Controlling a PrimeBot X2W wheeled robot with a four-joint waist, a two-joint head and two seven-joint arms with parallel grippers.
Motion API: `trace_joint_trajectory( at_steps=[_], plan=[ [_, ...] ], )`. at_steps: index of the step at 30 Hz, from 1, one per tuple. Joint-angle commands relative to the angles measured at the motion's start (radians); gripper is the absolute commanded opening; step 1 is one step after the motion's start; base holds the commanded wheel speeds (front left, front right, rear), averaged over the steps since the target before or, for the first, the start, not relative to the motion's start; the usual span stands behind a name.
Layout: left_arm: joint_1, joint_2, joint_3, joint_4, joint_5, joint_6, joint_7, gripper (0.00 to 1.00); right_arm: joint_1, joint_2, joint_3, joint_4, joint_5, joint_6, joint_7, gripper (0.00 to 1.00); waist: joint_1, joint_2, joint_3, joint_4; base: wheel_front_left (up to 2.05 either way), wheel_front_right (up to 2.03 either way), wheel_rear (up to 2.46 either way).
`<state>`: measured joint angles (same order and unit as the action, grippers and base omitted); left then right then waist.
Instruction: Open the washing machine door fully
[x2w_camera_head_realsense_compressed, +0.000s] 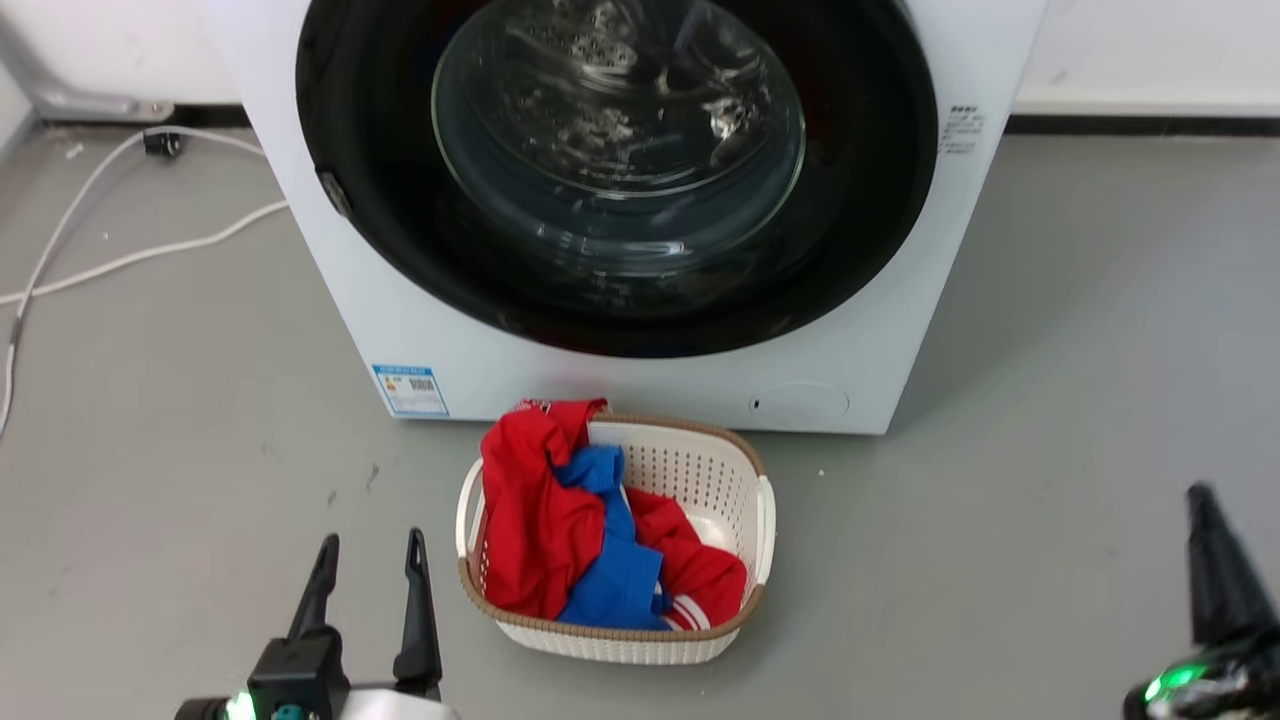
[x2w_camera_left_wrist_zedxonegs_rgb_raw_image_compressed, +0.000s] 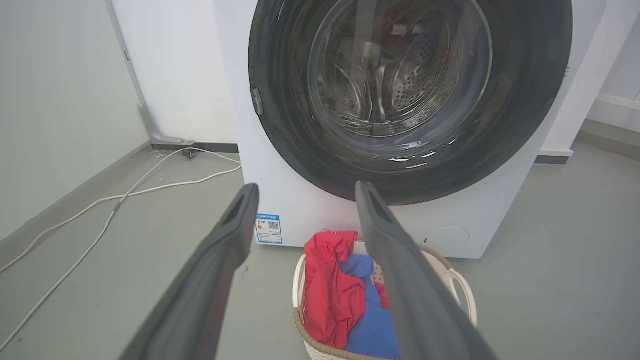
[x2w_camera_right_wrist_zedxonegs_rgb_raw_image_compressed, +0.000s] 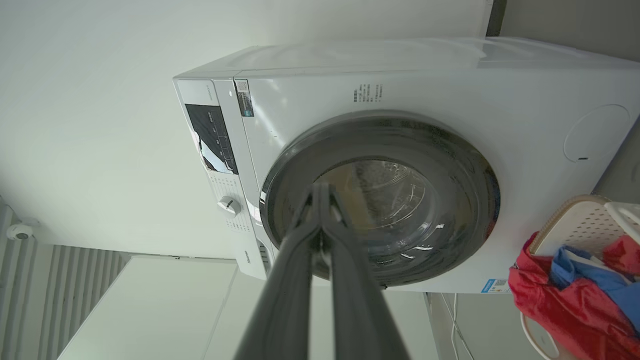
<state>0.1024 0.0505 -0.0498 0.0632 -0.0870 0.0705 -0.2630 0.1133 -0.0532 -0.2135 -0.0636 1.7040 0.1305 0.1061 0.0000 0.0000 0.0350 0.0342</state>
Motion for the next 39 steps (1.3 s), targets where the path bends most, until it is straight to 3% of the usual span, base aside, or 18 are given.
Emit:
trace_joint_trajectory(
  at_steps=[1,10,16,25,39],
  plan=[
    [-0.02,0.0,0.002,-0.007,0.008,0.002,-0.003,1.0,-0.039,-0.01,-0.017,0.01,-0.004,0.0,0.01,0.0,0.0,0.0,0.024,0.007,0.0,0.0,0.0],
    [-0.104,0.0,-0.001,-0.047,0.037,0.001,-0.003,1.0,-0.32,-0.114,-0.143,0.113,-0.01,0.0,0.091,0.0,0.0,0.0,0.156,0.04,0.0,0.0,0.0],
    [-0.167,0.0,-0.014,-0.072,0.034,0.005,-0.003,1.0,-0.52,-0.207,-0.173,0.198,-0.022,0.0,0.158,0.0,0.0,0.0,0.247,0.067,0.0,0.0,0.0],
    [-0.233,0.0,-0.034,-0.093,0.015,0.018,-0.003,1.0,-0.813,-0.332,-0.091,0.331,-0.099,0.0,0.241,0.0,0.0,0.0,0.364,0.11,0.0,0.0,0.0],
    [-0.288,0.0,-0.073,-0.106,-0.023,0.038,-0.003,1.0,-1.143,-0.461,0.108,0.51,-0.254,0.0,0.385,0.0,0.0,0.0,0.485,0.171,0.0,0.0,0.0]
  ],
)
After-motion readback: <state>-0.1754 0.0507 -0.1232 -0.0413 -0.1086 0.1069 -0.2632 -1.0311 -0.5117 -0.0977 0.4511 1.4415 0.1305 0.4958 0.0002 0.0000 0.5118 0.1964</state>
